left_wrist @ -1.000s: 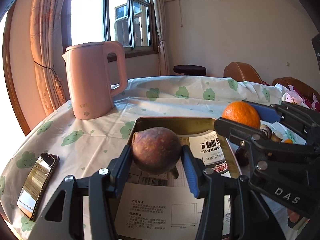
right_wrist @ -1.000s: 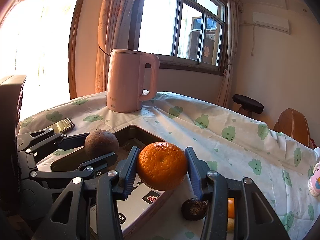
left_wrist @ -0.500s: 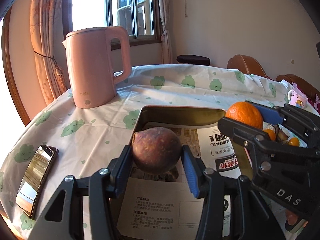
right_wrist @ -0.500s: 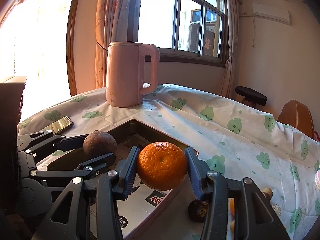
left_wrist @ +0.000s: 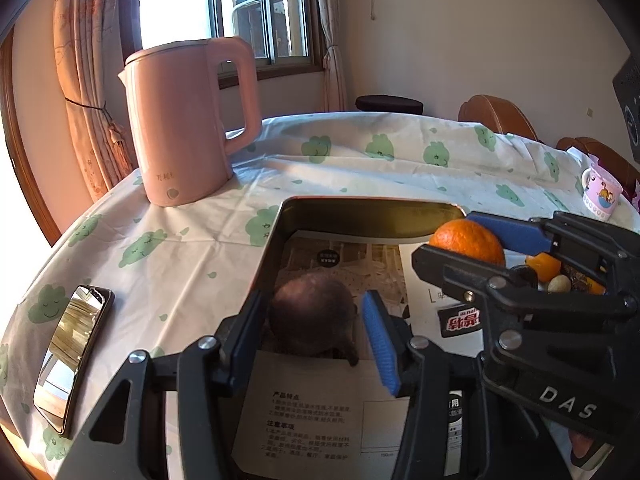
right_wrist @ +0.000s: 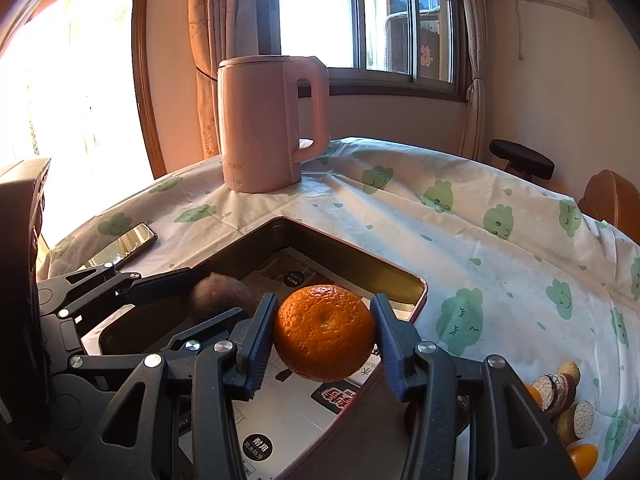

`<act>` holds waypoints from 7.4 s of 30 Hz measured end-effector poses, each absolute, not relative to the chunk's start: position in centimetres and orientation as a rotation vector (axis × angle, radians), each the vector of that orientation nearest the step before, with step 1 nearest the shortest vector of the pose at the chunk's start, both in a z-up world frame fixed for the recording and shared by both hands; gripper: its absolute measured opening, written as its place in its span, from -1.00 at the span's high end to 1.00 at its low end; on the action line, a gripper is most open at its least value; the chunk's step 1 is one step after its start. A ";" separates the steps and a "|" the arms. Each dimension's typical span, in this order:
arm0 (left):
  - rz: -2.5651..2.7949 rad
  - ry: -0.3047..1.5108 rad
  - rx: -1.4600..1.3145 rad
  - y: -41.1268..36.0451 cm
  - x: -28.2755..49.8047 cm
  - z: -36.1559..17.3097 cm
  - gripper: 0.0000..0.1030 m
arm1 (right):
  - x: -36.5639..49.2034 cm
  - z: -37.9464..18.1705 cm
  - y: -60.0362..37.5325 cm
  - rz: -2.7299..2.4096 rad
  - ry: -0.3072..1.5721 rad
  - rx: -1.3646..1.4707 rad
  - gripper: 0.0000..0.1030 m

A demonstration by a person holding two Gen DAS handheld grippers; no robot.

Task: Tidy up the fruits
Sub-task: 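Lower both fruits into the tin box and open both tools, then move both open tools back to the fruit pile, then grasp a mandarin orange with the right tool while the left tool grasps a dark brown fruit, then lift both held fruits and carry them toward the tin box, then lower the orange and brown fruit over the tin box with both tools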

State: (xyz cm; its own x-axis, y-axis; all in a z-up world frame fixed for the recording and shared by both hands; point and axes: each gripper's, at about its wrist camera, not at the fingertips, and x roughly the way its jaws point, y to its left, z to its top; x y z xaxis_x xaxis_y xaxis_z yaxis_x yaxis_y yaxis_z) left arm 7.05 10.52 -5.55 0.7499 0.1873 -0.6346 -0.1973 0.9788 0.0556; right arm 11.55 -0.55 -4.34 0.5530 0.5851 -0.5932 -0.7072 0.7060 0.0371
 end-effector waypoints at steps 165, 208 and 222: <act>-0.061 0.475 0.021 -2.6 6.4 -3.8 0.60 | 8.7 -3.3 -22.3 0.412 0.430 -0.139 0.26; 0.054 0.398 -0.042 4.3 1.9 -2.1 0.60 | 6.2 -0.1 -11.7 0.633 0.320 -0.190 0.25; 0.104 0.403 -0.068 6.9 1.0 -2.5 0.60 | 5.3 -0.4 -7.8 0.702 0.325 -0.223 0.25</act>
State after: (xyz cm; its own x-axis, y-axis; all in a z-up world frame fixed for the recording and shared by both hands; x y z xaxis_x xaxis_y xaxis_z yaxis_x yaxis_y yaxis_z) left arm 0.98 6.94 -2.50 0.9148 0.0874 -0.3944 -0.1143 0.9924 -0.0450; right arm 5.30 -7.78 -0.44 0.7166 0.5945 -0.3647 -0.6630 0.7430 -0.0915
